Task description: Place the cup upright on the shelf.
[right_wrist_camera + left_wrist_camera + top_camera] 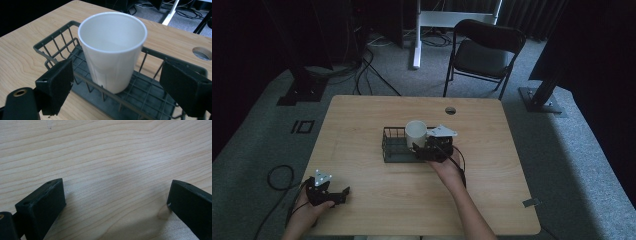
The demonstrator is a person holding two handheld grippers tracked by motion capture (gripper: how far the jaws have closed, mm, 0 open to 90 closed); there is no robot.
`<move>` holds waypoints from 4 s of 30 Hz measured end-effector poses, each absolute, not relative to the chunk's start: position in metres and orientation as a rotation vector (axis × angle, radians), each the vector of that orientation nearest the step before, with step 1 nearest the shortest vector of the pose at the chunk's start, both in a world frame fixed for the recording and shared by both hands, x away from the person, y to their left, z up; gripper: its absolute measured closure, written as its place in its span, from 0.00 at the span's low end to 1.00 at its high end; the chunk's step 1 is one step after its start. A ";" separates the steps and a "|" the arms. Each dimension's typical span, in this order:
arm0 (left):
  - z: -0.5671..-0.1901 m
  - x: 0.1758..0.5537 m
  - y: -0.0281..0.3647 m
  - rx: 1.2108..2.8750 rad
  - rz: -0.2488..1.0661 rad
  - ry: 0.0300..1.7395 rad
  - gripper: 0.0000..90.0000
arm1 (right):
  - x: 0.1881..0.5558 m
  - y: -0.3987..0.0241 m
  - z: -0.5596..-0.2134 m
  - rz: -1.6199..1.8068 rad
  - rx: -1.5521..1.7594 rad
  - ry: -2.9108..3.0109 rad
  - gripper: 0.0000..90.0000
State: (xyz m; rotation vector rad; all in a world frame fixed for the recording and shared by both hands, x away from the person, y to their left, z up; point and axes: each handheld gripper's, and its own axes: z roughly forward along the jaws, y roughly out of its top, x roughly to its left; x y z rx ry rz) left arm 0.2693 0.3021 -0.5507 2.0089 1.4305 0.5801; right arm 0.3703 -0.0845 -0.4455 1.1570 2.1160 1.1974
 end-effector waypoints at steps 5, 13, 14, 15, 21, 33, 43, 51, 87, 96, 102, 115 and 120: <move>-0.551 0.269 0.302 2.010 0.582 1.430 0.02 | 0.365 -0.095 -0.446 1.196 1.156 2.108 0.14; -0.551 0.269 0.302 2.007 0.580 1.431 0.02 | 0.354 -0.113 -0.448 1.183 1.154 2.091 0.14; -0.551 0.269 0.302 2.006 0.581 1.432 0.02 | 0.353 -0.116 -0.448 1.184 1.158 2.090 0.14; -0.551 0.269 0.302 2.006 0.581 1.431 0.02 | 0.352 -0.118 -0.449 1.183 1.161 2.086 0.14; -0.551 0.269 0.302 2.012 0.580 1.430 0.02 | 0.347 -0.131 -0.451 1.173 1.174 2.077 0.14; -0.551 0.269 0.302 2.008 0.581 1.430 0.02 | 0.337 -0.158 -0.460 1.158 1.203 2.048 0.14; -0.551 0.269 0.302 2.011 0.581 1.429 0.02 | 0.330 -0.183 -0.478 1.125 1.257 2.024 0.14; -0.551 0.269 0.302 2.012 0.581 1.429 0.02 | 0.326 -0.204 -0.494 1.095 1.314 1.997 0.13; -0.551 0.269 0.302 2.014 0.581 1.427 0.02 | 0.296 -0.277 -0.543 0.896 1.496 1.987 0.12; -0.551 0.269 0.302 2.012 0.581 1.428 0.02 | 0.288 -0.291 -0.549 0.862 1.530 1.995 0.12; -0.551 0.269 0.302 2.013 0.581 1.427 0.02 | 0.279 -0.306 -0.553 0.848 1.570 1.963 0.12; -0.551 0.269 0.302 2.014 0.582 1.427 0.02 | 0.275 -0.312 -0.553 0.816 1.641 1.885 0.12; -0.551 0.269 0.302 2.014 0.581 1.427 0.02 | 0.279 -0.308 -0.553 0.826 1.615 1.911 0.12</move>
